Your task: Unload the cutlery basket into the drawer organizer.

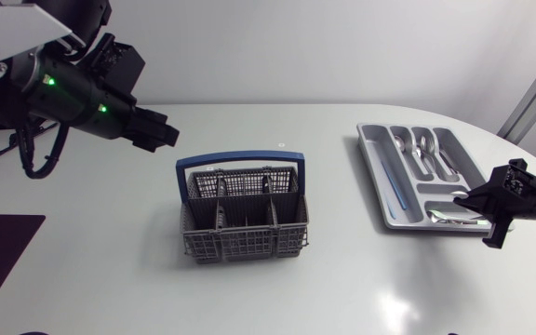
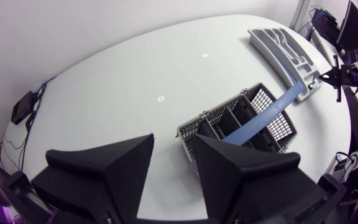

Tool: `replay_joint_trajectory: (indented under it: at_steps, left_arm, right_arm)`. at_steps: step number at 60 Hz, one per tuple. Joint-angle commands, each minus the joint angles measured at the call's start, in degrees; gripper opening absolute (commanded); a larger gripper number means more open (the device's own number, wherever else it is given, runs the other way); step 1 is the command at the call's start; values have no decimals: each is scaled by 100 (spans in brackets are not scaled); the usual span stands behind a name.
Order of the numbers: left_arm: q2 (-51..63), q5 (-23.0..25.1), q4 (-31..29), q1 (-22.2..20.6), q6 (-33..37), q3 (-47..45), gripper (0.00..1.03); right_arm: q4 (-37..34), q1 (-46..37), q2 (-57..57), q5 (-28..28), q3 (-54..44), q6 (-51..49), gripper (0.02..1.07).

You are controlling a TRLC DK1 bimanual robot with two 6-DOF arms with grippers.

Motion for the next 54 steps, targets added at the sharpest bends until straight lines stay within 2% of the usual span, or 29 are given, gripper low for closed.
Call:
replay_joint_trajectory:
  at_steps: [1,8,19,45,54]
  left_arm:
    - [-159,-59,79,80,117,-230,46]
    - [-255,-59,185,89,117,-388,46]
    - [-317,-59,343,185,135,-678,46]
    - [-440,-24,694,449,328,-1162,46]
    - [-440,-15,800,519,398,-1285,46]
  right_arm:
    - [-138,-139,401,24,283,-779,10]
    - [-129,-174,709,76,476,-1420,10]
    - [-103,-42,1060,375,538,-1719,10]
    - [328,230,1579,1131,591,-1825,11]
    - [468,239,1614,1193,749,-1658,31]
